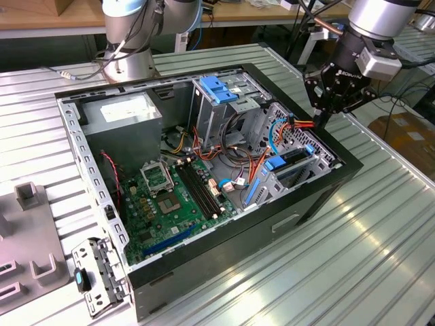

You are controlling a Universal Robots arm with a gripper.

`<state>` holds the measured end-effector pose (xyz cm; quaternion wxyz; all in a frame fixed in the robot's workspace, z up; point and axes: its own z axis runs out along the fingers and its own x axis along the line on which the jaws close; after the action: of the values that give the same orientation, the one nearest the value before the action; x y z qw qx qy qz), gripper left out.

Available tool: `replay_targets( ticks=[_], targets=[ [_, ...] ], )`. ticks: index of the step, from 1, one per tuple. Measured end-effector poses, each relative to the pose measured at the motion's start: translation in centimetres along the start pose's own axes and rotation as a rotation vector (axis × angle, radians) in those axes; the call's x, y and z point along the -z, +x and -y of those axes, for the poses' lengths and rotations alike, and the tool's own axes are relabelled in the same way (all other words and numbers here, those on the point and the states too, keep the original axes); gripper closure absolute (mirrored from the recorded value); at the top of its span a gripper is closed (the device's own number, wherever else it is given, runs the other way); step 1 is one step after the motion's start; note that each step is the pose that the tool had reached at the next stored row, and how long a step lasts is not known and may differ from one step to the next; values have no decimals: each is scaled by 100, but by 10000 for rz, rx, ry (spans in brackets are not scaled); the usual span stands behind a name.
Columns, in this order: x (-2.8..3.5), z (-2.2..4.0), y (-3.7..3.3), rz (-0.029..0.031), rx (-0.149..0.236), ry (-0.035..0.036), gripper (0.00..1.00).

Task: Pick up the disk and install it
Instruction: 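Insert the first disk wire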

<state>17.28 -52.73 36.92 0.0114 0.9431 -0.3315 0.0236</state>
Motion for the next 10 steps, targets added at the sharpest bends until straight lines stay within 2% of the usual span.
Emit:
replay_targets(
  ticks=[4,10],
  targets=[
    [3,-46,-57,0,0,0,84],
    [3,-54,-67,0,1,0,84]
  ],
)
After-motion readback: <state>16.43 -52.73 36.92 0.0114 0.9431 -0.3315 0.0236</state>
